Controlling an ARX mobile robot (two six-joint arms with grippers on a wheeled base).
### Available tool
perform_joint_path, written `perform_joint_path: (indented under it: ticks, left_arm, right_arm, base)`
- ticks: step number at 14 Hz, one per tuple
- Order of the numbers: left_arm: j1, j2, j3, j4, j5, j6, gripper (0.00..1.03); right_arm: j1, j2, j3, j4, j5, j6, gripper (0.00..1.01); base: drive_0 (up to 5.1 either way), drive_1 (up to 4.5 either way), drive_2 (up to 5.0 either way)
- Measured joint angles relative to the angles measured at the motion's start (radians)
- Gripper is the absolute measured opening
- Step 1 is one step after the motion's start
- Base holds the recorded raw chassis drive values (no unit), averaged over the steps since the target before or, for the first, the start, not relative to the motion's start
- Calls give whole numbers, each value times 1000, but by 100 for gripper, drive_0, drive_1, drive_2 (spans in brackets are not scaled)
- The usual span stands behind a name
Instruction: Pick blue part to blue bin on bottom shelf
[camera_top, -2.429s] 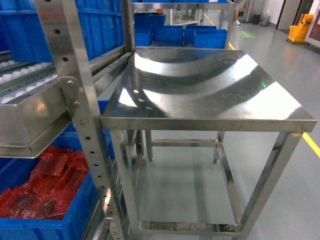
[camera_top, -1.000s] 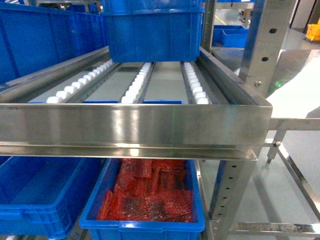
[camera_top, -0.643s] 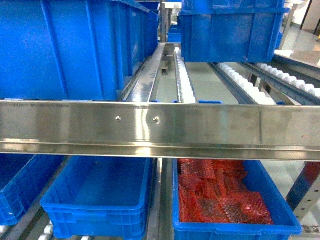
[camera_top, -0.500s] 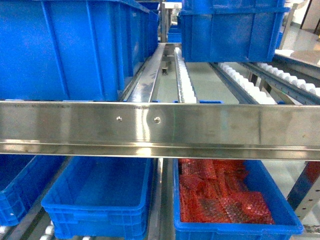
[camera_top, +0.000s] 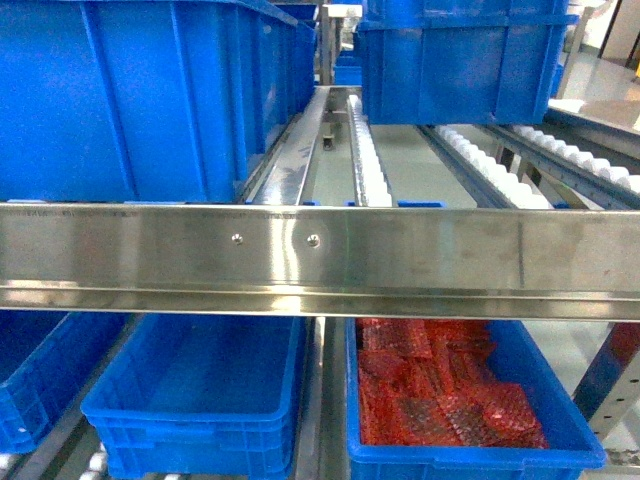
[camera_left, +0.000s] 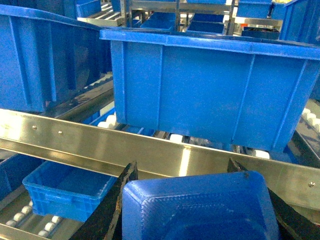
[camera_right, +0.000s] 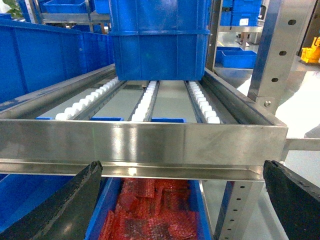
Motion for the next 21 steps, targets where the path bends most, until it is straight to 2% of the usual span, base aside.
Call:
perform_joint_path:
  ticks: [21]
  left_arm:
    - [0, 0, 0, 0, 1, 0, 44]
  right_arm:
    - [0, 0, 0, 1, 3, 2, 98]
  base:
    - [0, 0, 0]
